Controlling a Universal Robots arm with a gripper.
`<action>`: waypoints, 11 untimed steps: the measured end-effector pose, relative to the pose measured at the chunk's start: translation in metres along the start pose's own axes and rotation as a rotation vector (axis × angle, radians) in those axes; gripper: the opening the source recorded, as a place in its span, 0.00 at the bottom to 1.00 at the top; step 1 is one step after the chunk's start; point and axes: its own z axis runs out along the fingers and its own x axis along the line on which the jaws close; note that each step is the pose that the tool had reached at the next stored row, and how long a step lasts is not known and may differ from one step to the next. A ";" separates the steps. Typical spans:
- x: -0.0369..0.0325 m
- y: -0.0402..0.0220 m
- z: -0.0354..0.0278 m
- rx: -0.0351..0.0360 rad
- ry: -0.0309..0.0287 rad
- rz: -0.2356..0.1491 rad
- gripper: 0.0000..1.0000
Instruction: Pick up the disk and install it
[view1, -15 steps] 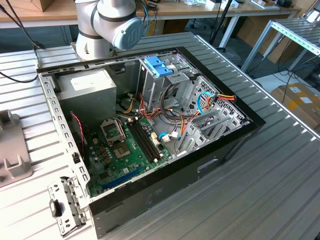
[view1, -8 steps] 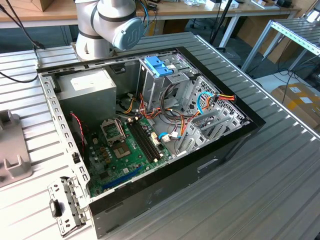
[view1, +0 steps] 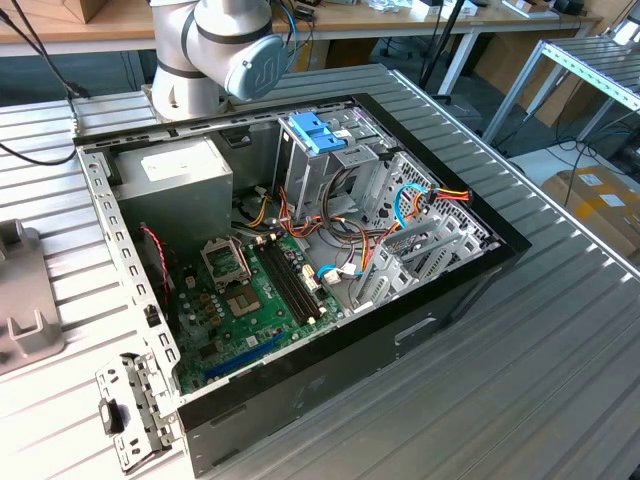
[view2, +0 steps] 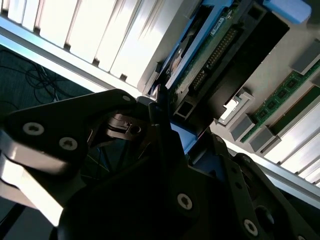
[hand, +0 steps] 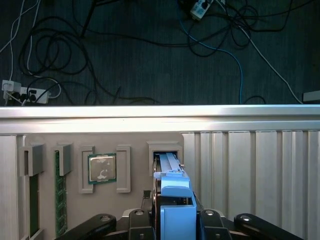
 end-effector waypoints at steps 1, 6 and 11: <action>0.0000 0.0000 -0.0006 0.0000 0.0000 0.000 0.37; -0.0002 0.0001 -0.0025 0.0001 -0.0007 0.000 0.37; -0.0004 0.0001 -0.0064 -0.0001 -0.0008 0.000 0.37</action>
